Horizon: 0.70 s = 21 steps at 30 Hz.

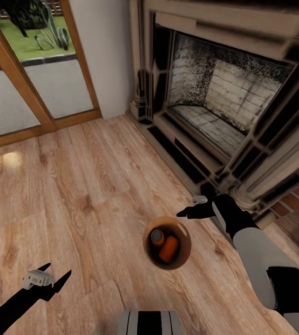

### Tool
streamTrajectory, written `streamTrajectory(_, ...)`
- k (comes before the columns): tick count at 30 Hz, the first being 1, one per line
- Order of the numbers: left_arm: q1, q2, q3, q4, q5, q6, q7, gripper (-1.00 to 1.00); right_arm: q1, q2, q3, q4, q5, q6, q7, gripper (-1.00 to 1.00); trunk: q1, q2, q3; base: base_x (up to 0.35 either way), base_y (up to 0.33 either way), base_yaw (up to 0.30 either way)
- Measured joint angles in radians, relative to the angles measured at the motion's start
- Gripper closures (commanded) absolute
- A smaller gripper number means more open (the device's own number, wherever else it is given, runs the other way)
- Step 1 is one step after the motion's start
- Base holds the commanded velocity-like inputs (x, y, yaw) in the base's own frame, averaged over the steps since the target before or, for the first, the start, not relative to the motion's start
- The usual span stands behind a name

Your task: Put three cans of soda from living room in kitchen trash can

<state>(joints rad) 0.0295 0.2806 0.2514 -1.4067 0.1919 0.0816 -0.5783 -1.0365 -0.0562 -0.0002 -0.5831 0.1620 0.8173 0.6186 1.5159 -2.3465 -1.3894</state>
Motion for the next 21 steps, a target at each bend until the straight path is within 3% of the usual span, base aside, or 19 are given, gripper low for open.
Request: streamTrajectory(21, 0.0, 0.0, 0.0, 0.0, 0.0, 0.002, 0.001, -1.0, 0.017, -0.001, -0.001, -0.001, 0.001, -0.001, -0.005, -1.0, -0.08, 0.147, 0.066, 0.0, 0.0, 0.0)
